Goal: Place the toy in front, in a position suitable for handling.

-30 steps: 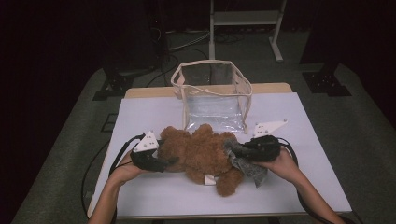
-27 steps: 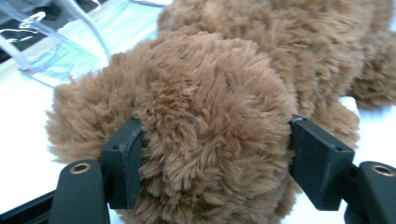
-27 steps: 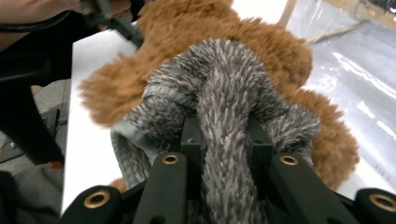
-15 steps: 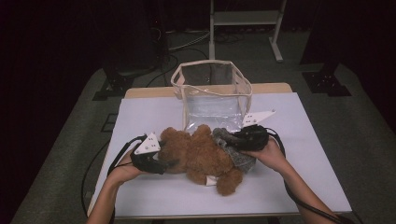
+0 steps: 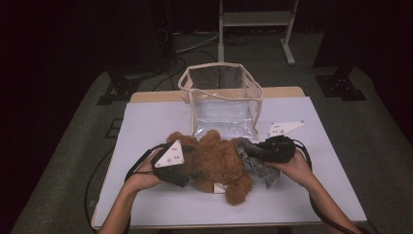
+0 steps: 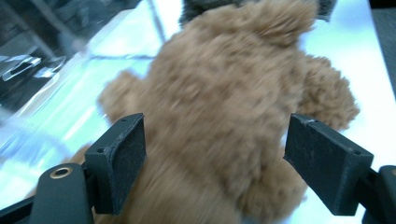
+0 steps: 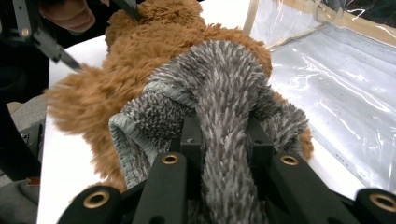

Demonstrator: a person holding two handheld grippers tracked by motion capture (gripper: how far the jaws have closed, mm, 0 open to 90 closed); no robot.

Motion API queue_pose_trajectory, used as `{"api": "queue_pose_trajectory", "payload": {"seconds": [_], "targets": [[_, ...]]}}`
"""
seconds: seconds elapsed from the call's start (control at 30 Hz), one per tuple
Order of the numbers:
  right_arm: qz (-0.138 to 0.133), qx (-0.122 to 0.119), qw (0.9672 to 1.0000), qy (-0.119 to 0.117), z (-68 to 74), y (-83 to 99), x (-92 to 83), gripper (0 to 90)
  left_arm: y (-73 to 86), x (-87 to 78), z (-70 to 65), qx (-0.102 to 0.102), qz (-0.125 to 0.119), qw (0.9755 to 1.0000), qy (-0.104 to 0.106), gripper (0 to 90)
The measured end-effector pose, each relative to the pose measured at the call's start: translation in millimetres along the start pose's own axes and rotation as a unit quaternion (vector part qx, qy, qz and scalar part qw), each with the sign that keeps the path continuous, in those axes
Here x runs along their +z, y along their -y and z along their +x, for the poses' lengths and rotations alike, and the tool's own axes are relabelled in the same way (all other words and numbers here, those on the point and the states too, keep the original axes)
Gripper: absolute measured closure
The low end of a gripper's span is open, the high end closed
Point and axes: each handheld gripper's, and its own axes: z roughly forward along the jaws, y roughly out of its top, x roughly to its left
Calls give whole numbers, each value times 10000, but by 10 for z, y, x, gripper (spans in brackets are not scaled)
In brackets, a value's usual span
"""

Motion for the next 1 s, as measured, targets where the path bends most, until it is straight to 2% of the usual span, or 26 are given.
{"api": "queue_pose_trajectory", "payload": {"seconds": [0.1,0.17,0.23,0.27,0.33,0.53,0.63,0.67,0.7,0.73,0.77,0.8,0.87,1.0], "targets": [[-22,35,10000,4,-5,28,-61,741,-111,125,-57,138,-76,9998,121,180],[-57,62,10000,-10,-13,45,-105,741,-168,225,-80,218,-40,9996,174,173],[-68,68,10000,-12,-16,57,-145,741,-203,320,-91,284,17,9994,177,151],[-86,83,9999,-38,-17,72,-171,741,-236,394,-92,312,-37,9993,212,127],[-69,82,9999,-38,-17,79,-183,741,-257,439,-88,339,-21,9992,197,114],[-53,97,9999,-63,-32,104,-192,741,-336,674,-82,430,289,9986,63,34],[-55,120,9999,-73,-42,114,-185,741,-366,760,-100,615,452,9971,13,31],[-40,123,9999,-95,-44,125,-166,741,-376,777,-107,680,474,9966,8,88],[-40,123,9999,-95,-44,125,-166,741,-388,788,-114,750,527,9958,-44,88],[-14,123,9998,-131,-39,135,-135,740,-419,784,-127,811,585,9948,-177,225],[-14,123,9998,-131,-39,135,-135,740,-419,784,-127,811,585,9948,-177,283],[-8,129,9998,-162,-34,140,-116,741,-435,768,-138,818,527,9950,-238,283],[30,115,9997,-227,-16,142,-58,740,-455,741,-134,749,463,9959,-189,398],[-85,127,9995,-285,-7,132,-63,740,-509,665,-101,478,288,9984,-100,427]]}}
